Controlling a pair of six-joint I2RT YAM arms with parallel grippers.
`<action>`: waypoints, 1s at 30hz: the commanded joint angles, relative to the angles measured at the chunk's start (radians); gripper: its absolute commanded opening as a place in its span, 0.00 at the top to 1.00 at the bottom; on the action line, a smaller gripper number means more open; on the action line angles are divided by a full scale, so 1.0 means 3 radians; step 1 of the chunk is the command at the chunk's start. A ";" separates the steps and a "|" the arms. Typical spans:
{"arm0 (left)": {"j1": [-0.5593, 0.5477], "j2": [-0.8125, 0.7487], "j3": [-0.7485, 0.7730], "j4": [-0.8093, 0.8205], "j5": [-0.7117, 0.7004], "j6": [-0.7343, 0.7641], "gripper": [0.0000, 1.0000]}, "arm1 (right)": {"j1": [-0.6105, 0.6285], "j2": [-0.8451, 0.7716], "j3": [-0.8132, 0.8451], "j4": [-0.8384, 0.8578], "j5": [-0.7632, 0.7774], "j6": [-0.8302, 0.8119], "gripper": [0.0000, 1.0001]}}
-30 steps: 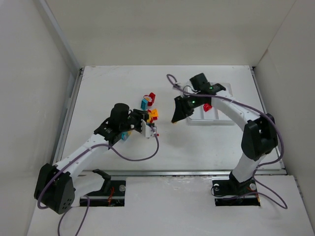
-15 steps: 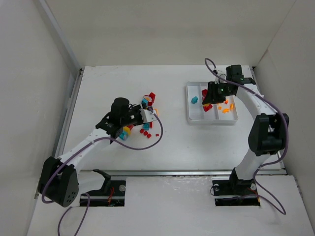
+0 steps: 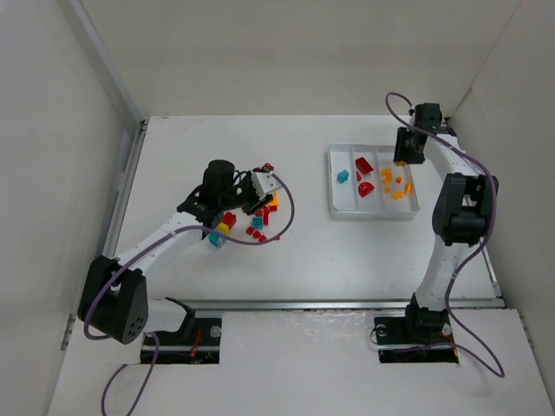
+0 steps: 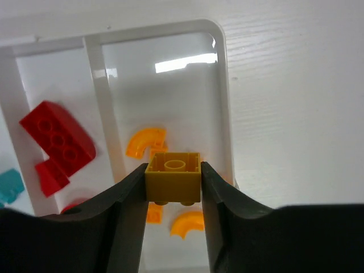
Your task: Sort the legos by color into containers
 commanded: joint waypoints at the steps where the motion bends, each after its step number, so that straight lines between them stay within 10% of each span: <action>1: 0.0023 0.0013 0.0212 0.0131 0.0068 -0.0152 1.00 | 0.0022 0.0167 0.0319 0.0118 0.0197 0.0042 0.55; 9: 0.0094 0.0192 0.0396 0.0192 0.0164 -0.0116 1.00 | 0.0022 0.0042 0.0428 0.0133 -0.0222 -0.0095 0.00; 19: 0.0192 0.0223 0.0427 0.0565 0.1161 -0.0269 1.00 | 0.0915 -0.1881 -0.1464 0.1472 -0.1981 -0.1542 0.00; 30: 0.0222 0.0065 0.0396 0.0892 0.2286 -0.0412 1.00 | 0.2113 -0.2256 -0.1491 0.1504 -0.2519 -0.2141 0.12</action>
